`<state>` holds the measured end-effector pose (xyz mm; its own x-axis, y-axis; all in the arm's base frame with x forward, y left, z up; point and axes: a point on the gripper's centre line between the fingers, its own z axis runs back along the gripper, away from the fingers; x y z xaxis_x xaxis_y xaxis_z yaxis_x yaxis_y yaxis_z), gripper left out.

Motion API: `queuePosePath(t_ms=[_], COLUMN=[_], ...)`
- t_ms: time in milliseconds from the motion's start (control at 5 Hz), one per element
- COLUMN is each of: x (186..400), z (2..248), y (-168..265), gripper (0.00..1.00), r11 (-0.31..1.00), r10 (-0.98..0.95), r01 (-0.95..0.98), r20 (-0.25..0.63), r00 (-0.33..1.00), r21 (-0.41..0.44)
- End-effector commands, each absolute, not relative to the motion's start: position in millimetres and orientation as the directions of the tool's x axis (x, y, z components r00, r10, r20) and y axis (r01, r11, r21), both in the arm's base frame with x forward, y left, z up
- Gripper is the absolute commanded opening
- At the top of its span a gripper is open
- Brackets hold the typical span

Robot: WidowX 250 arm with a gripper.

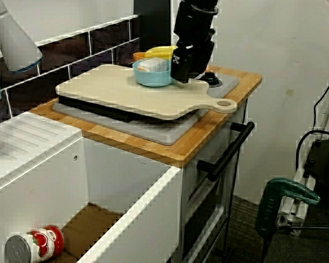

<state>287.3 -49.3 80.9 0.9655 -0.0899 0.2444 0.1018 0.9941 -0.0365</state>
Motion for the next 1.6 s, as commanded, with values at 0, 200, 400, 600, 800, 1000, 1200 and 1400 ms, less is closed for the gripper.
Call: queuePosePath(t_ms=[0, 200, 400, 600, 800, 1000, 1200, 1400], x=[313.0, 319.6, 325.8, 334.2, 339.5, 342.9, 346.5, 350.7], z=[85.5, 84.6, 85.9, 85.8, 87.7, 89.9, 91.5, 95.4], y=[-40.9, -37.2, -34.3, -28.7, -25.3, -22.5, -19.5, -16.5], gripper=[1.0, 1.0, 1.0, 1.0, 1.0, 1.0, 1.0, 1.0], r11=[0.997, 0.998, 0.998, 0.999, 0.998, 0.998, 0.997, 0.996], r10=[-0.063, -0.048, -0.029, -0.005, 0.009, 0.023, 0.036, 0.051], r01=[0.072, 0.058, 0.041, 0.019, 0.007, -0.006, -0.017, -0.029], r20=[0.275, 0.275, 0.28, 0.271, 0.269, 0.27, 0.267, 0.272], r00=[0.959, 0.96, 0.96, 0.963, 0.963, 0.963, 0.963, 0.961], r21=[-0.025, -0.029, -0.038, -0.05, -0.058, -0.065, -0.075, -0.086])
